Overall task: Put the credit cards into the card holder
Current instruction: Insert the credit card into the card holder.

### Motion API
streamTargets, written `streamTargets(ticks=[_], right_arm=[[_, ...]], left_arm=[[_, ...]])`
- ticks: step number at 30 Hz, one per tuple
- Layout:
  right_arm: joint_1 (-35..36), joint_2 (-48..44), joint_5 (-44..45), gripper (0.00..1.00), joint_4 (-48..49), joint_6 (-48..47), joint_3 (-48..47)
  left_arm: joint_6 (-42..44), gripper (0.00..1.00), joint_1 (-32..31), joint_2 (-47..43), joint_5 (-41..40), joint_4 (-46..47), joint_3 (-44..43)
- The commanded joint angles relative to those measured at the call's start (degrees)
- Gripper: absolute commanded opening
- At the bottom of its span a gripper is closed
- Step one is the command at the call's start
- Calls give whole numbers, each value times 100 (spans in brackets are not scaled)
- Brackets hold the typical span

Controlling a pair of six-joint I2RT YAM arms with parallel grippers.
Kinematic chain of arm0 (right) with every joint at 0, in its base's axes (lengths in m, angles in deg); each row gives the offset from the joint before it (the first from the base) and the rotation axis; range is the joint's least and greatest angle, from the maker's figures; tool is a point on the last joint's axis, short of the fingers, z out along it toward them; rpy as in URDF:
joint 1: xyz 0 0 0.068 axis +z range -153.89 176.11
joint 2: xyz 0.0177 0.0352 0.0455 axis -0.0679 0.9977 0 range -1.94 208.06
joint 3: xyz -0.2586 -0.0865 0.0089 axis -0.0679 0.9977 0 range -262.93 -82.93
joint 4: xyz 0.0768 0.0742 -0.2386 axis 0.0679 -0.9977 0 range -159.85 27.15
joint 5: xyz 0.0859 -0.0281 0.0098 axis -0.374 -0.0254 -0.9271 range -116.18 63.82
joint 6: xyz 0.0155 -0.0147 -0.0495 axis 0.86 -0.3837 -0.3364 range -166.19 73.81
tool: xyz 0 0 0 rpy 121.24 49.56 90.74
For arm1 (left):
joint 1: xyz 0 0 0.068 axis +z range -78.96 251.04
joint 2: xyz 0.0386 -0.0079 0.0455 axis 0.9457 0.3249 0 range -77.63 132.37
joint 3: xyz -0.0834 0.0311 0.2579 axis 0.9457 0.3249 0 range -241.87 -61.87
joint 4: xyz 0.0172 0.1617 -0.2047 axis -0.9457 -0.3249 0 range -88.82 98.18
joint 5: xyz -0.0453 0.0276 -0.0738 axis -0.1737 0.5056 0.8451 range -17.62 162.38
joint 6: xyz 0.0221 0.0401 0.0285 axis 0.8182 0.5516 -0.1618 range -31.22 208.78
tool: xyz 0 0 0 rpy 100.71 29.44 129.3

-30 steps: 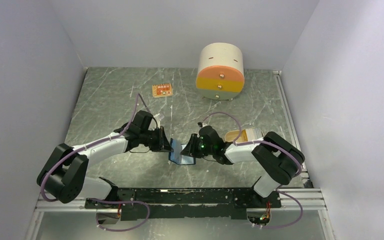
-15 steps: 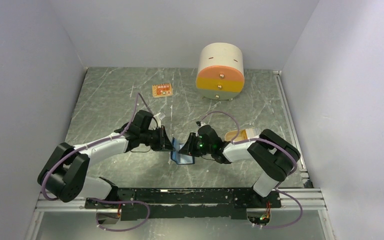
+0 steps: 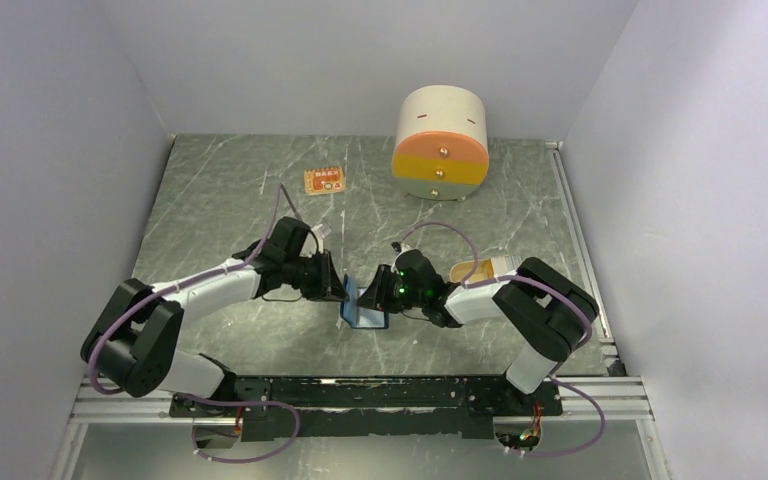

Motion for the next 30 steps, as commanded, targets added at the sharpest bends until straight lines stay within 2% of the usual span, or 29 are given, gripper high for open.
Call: streamTargets(ticks=[1,9,14,20,22,26,30], right_arm=[[26,36,147,33,-210,-79,81],[20,321,-10,33,-133,-137,34],[22,329,4,33,-196,-182,-13],[21,138,131,35,-441,-167,-63],[19,-38,268,37,-764,-211,-131],[23,-663,509,44,-1085,-144,-40],[35,-1073,686,53,-1367,10,-91]], left_arm=[[224,17,-53,181,-667,-515,-316],[311,20,-91,505,-662,-490,-460],[290,26,-143,521,-645,-461,-520],[280,30,-170,446,-720,-540,-499],[242,26,-189,426,-798,-579,-492],[154,10,-277,421,-1183,-889,-614],[-20,9,-386,455,-1547,-1274,-880]])
